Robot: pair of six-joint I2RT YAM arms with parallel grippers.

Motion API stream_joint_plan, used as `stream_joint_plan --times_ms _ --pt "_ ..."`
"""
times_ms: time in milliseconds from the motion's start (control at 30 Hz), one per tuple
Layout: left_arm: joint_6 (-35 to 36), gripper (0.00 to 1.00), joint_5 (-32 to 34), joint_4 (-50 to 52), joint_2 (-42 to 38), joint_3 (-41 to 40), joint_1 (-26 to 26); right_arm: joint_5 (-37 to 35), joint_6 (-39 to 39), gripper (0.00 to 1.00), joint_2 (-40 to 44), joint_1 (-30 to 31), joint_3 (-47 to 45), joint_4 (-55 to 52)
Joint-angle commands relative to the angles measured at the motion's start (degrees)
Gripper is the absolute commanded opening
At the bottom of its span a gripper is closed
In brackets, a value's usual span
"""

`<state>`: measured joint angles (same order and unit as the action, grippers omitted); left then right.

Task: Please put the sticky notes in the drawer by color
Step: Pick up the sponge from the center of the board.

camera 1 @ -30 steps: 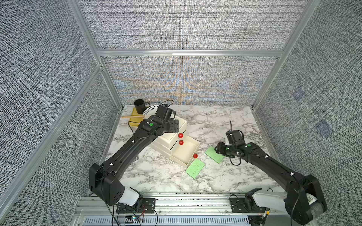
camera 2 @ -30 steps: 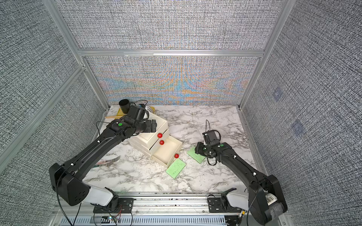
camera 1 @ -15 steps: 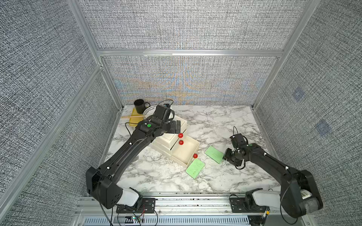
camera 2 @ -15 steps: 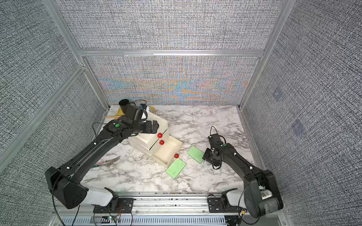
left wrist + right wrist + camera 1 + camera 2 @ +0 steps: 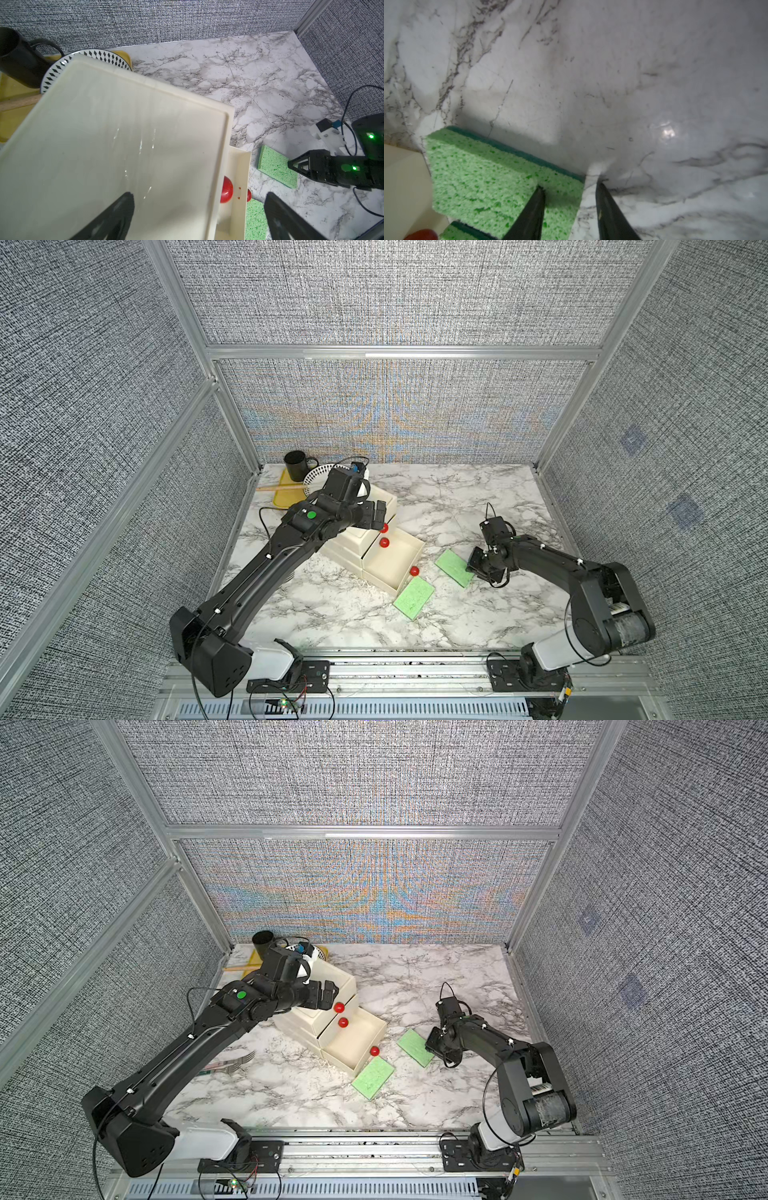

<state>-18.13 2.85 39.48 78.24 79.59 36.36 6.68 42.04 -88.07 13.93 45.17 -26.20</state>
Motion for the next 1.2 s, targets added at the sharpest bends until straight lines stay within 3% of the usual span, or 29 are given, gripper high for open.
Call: stream_joint_plan --times_ms 0,133,433,733,933,1167 --pt "2.5 1.0 0.0 -1.2 0.2 0.9 2.1 -2.1 -0.3 0.26 -0.4 0.0 -1.3 -0.2" --pt "2.5 1.0 0.0 -1.5 1.3 1.9 5.2 -1.7 -0.5 0.0 1.6 0.1 -1.2 0.3" --pt "-6.3 1.0 -4.7 -6.5 2.3 1.0 7.4 0.0 -1.4 0.0 14.8 0.0 4.5 -4.6" --pt "-19.6 1.0 -12.8 -18.6 7.0 0.4 9.7 10.8 -0.1 0.0 25.8 0.7 12.1 -1.8" --pt "-24.8 1.0 -17.0 -26.2 9.6 1.3 10.0 14.2 1.2 0.0 27.0 4.0 14.8 1.0" --pt "-26.6 1.0 -20.1 -30.9 10.0 0.9 10.4 13.5 2.2 0.0 26.0 7.5 15.6 2.7"
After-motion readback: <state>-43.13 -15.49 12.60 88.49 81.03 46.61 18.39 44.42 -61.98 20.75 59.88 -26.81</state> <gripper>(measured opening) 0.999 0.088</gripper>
